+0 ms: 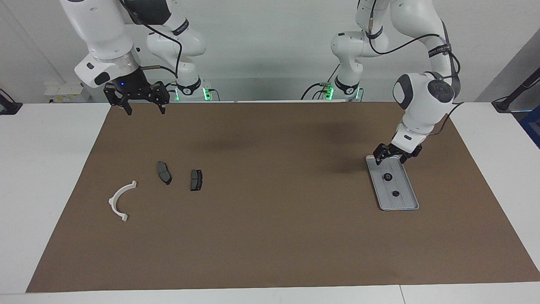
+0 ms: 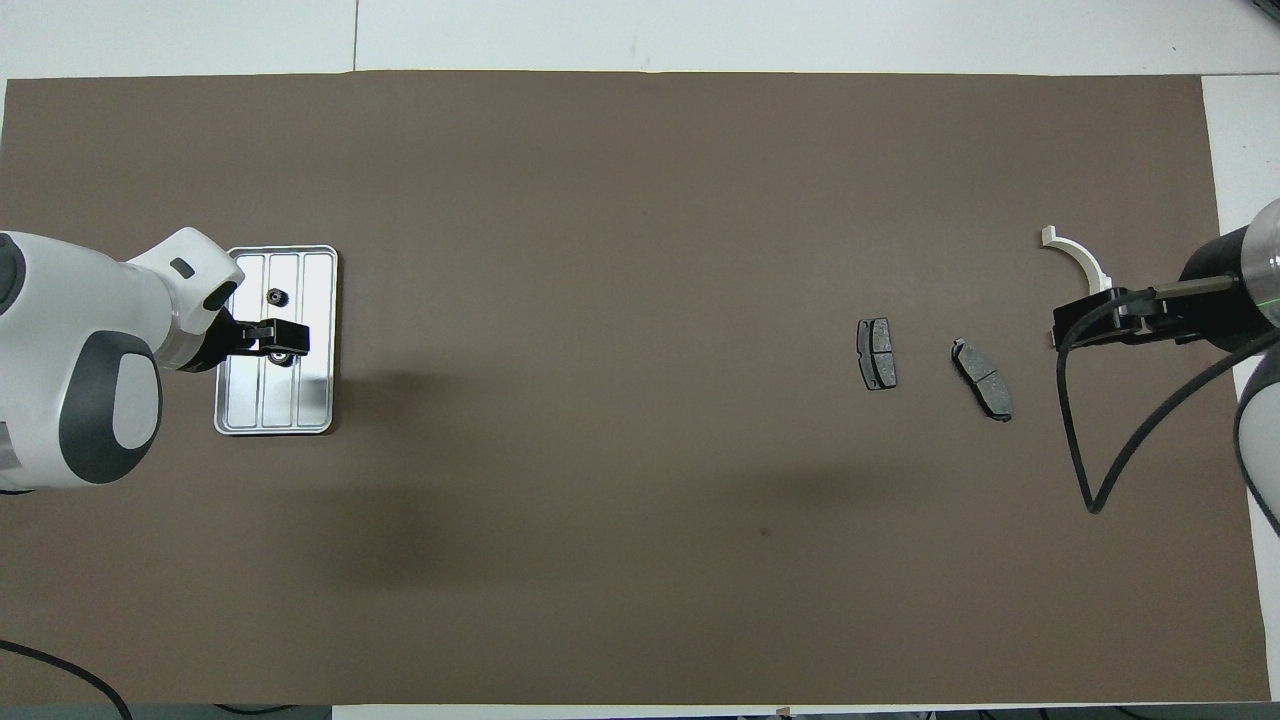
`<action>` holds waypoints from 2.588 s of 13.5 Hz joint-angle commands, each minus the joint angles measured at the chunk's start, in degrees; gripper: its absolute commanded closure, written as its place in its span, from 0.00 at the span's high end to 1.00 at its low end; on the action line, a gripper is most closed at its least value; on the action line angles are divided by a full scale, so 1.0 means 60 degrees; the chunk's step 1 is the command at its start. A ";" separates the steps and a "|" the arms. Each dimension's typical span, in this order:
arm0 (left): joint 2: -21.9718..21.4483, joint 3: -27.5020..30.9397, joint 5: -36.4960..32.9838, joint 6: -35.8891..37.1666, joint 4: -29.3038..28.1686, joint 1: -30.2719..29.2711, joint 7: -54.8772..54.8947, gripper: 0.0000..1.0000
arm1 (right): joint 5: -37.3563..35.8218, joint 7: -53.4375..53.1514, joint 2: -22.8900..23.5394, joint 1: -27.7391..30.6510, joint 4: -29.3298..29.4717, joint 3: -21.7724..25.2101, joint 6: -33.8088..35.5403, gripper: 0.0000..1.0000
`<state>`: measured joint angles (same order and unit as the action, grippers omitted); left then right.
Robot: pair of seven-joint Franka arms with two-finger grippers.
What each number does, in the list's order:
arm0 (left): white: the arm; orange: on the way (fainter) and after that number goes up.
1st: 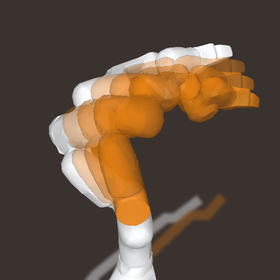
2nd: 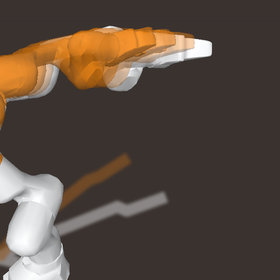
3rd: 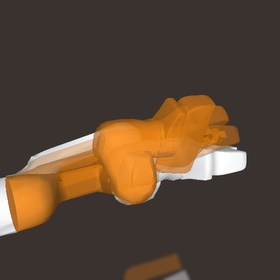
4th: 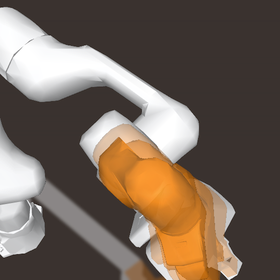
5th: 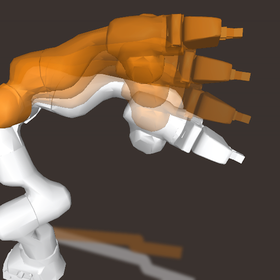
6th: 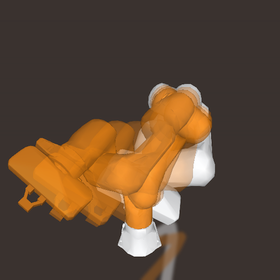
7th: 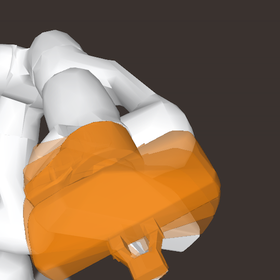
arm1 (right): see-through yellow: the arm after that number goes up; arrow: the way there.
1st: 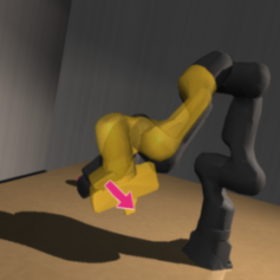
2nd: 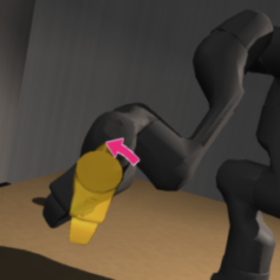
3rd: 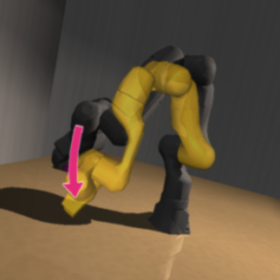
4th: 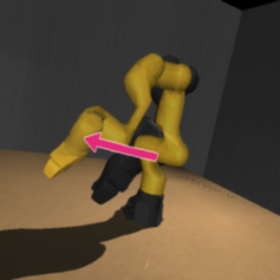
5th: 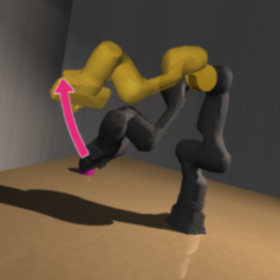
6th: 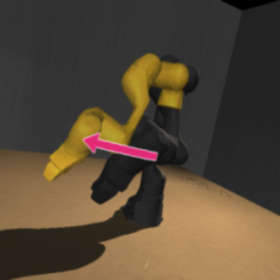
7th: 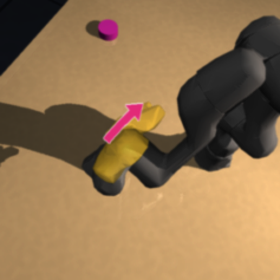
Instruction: Place bearing gear from tray to pile
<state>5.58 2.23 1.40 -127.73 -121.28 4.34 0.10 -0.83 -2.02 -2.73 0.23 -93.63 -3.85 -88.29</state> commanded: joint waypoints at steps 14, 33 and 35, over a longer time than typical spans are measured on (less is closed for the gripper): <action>0.1252 -0.0049 0.0030 -0.1461 -0.0149 -0.0459 0.0965 0.92 | 0.0270 -0.0190 -0.0659 0.0065 -0.0419 0.0041 -0.0212 1.00; 0.1282 -0.0049 0.0059 -0.1446 -0.0193 -0.0401 0.0877 0.59 | 0.0211 -0.2678 0.1404 -0.0711 -0.3130 0.0027 -0.5629 1.00; 0.1282 -0.0049 0.0074 -0.1490 -0.0266 -0.0386 0.0848 0.45 | 0.0167 -0.3205 0.1742 -0.0741 -0.3130 0.0027 -0.5968 1.00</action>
<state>13.43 2.11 1.40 -135.27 -121.66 2.25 4.92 -0.81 -18.79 6.46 -4.03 -112.44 -3.82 -122.39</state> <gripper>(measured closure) 0.410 0.000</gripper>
